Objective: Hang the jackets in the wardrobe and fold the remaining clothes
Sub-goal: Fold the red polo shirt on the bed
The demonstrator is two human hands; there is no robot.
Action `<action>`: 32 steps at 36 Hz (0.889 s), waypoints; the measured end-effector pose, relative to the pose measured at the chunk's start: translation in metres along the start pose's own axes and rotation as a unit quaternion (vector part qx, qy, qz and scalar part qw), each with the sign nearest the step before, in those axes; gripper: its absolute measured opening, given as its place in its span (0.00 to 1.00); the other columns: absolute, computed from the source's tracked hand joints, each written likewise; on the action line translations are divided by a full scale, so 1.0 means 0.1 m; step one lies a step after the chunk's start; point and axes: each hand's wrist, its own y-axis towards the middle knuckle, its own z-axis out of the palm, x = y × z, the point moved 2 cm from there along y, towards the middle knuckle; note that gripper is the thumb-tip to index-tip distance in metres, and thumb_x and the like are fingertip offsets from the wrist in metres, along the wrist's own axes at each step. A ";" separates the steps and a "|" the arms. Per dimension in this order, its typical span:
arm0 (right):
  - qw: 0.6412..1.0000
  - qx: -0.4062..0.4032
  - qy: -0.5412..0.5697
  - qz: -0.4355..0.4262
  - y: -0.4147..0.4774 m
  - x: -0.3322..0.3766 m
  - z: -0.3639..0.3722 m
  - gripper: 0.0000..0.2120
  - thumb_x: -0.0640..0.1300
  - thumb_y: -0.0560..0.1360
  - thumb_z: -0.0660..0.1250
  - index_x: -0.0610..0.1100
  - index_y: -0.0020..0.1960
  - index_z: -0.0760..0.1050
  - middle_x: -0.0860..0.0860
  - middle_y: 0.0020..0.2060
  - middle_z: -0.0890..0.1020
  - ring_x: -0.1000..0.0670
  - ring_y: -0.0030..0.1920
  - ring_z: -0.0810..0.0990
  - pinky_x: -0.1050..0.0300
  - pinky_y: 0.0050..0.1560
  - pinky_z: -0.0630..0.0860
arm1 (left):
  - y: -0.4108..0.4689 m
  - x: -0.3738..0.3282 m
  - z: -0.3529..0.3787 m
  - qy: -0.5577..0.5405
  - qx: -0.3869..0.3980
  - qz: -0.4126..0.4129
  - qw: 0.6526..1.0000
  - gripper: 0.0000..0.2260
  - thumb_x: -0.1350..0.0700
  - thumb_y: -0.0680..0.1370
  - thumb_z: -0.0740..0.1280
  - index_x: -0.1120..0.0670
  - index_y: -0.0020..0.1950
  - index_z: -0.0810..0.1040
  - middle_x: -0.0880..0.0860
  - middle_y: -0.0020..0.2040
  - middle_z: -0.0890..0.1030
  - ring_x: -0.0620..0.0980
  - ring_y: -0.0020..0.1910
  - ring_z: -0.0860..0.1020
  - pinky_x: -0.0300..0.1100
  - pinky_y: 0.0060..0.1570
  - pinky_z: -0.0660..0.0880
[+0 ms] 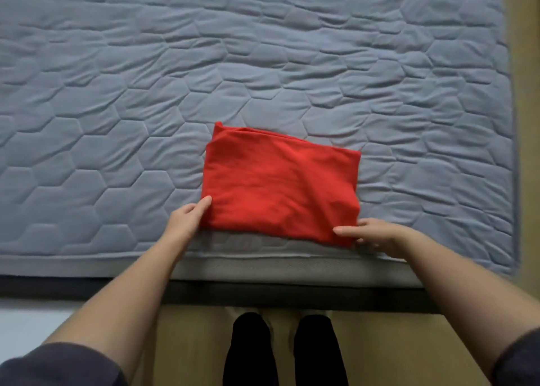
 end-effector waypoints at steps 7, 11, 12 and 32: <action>0.983 -0.161 0.074 -0.041 0.21 0.17 0.04 0.14 0.35 0.74 0.69 0.30 0.58 0.77 0.40 0.49 0.80 0.47 0.47 0.75 0.54 0.48 0.71 | 0.19 -0.32 0.01 0.172 -0.065 0.069 0.980 0.13 0.49 0.78 0.65 0.55 0.38 0.80 0.59 0.42 0.83 0.58 0.48 0.79 0.46 0.46 0.71; 0.978 -0.187 0.084 -0.049 0.24 0.19 0.06 0.11 0.38 0.74 0.70 0.36 0.55 0.78 0.42 0.48 0.80 0.46 0.48 0.77 0.54 0.51 0.73 | 0.31 -0.49 0.03 0.144 -0.044 0.081 0.985 0.11 0.44 0.77 0.66 0.52 0.46 0.78 0.53 0.47 0.81 0.53 0.52 0.78 0.46 0.55 0.73; 0.973 -0.194 0.102 -0.068 0.24 0.23 0.06 0.10 0.39 0.74 0.69 0.38 0.54 0.78 0.42 0.50 0.81 0.46 0.49 0.78 0.53 0.53 0.73 | 0.35 -0.55 0.05 0.124 -0.035 0.091 0.988 0.12 0.44 0.77 0.66 0.52 0.49 0.77 0.52 0.48 0.80 0.51 0.50 0.77 0.44 0.52 0.72; 0.817 -0.524 -0.139 -0.193 0.28 0.75 0.07 0.26 0.45 0.74 0.64 0.43 0.70 0.65 0.44 0.71 0.67 0.43 0.72 0.64 0.42 0.70 0.57 | 0.33 -1.13 0.58 0.293 -0.200 0.345 0.869 0.26 0.54 0.76 0.61 0.57 0.74 0.62 0.58 0.75 0.61 0.57 0.75 0.59 0.54 0.71 0.55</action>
